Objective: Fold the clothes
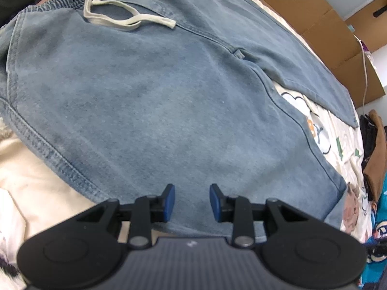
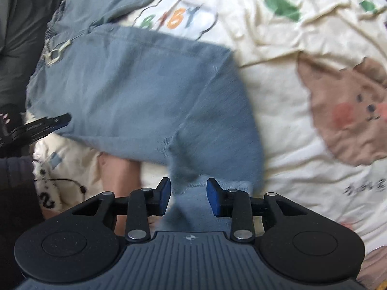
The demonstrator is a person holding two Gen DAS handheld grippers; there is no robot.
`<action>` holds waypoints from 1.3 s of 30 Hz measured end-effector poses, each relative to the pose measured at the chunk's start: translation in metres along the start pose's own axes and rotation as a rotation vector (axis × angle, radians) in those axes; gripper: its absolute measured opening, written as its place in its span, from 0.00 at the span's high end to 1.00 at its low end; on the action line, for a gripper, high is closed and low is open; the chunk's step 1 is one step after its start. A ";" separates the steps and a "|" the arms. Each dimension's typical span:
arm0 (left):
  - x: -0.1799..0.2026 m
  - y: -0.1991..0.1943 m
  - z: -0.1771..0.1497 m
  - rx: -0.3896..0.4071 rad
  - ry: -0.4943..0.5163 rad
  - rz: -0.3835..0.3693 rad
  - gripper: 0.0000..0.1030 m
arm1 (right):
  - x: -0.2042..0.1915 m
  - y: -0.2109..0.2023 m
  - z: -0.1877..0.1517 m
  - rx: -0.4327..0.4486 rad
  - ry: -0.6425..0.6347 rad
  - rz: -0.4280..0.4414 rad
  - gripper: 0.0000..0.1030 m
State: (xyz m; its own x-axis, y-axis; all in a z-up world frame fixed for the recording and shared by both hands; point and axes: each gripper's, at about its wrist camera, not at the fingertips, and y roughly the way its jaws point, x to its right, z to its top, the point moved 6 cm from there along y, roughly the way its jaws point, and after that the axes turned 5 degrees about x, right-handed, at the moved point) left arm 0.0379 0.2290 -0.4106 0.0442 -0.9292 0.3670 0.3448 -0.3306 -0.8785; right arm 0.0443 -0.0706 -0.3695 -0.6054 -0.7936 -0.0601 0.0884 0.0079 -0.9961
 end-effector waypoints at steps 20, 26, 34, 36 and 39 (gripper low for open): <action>-0.003 -0.001 -0.001 -0.013 0.015 0.018 0.68 | 0.017 0.037 -0.048 -0.140 0.136 0.048 0.51; -0.004 0.000 -0.003 -0.017 0.015 0.026 0.68 | 0.000 0.041 -0.054 -0.168 0.121 0.096 0.51; -0.004 0.000 -0.002 -0.014 0.018 0.021 0.68 | -0.001 0.052 -0.066 -0.196 0.225 0.175 0.52; -0.005 -0.001 -0.003 -0.015 0.019 0.021 0.68 | 0.002 0.055 -0.070 -0.199 0.320 0.240 0.73; -0.007 -0.003 -0.002 -0.017 0.018 0.024 0.68 | 0.001 0.047 -0.068 -0.181 0.289 0.247 0.90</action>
State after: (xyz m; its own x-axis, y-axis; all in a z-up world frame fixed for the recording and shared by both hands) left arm 0.0346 0.2360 -0.4116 0.0357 -0.9396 0.3403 0.3282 -0.3106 -0.8921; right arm -0.0061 -0.0295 -0.4204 -0.7826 -0.5517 -0.2884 0.1337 0.3036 -0.9434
